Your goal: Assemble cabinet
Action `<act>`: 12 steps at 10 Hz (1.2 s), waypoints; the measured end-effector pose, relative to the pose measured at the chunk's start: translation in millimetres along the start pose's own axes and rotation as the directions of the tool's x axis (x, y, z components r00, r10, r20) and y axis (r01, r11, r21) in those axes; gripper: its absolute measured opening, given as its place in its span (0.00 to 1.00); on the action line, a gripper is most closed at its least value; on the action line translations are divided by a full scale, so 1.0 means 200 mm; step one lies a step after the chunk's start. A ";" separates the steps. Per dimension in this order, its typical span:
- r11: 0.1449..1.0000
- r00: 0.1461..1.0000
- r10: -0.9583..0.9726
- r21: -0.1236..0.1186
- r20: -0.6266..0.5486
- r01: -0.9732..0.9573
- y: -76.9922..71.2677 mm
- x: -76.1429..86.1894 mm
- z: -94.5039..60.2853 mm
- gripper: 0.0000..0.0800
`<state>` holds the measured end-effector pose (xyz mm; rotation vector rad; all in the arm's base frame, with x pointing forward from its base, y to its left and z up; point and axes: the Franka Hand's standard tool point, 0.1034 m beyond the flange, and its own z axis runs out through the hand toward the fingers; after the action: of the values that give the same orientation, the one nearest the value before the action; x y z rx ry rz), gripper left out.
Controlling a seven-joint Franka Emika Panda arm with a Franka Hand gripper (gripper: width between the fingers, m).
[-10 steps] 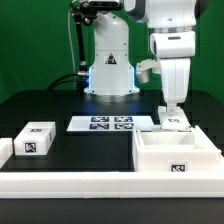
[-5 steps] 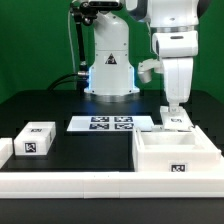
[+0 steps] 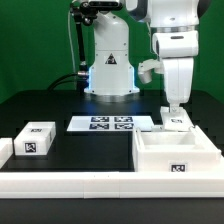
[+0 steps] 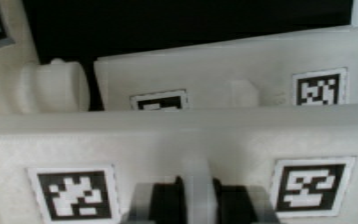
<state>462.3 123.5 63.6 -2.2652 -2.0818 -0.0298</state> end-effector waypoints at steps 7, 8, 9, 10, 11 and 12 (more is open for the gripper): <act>1.000 1.000 0.013 0.011 -0.001 -0.013 0.10 0.02 -0.01 0.08; 1.000 1.000 0.014 0.012 -0.001 -0.013 0.10 0.02 -0.01 0.08; 1.000 1.000 -0.016 -0.001 -0.008 0.016 0.12 0.02 -0.01 0.08; 0.999 0.999 -0.045 -0.019 -0.017 0.045 0.15 0.02 -0.01 0.08; 0.999 0.999 -0.049 -0.025 -0.021 0.049 0.20 0.02 -0.02 0.08; 0.998 0.998 -0.057 -0.030 -0.025 0.056 0.27 0.01 -0.03 0.08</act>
Offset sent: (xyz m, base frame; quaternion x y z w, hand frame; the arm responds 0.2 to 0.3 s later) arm 0.0228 0.0057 0.0002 0.0130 0.0000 -0.0039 0.9999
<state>515.7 121.3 66.9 -2.2095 -2.1461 -0.0920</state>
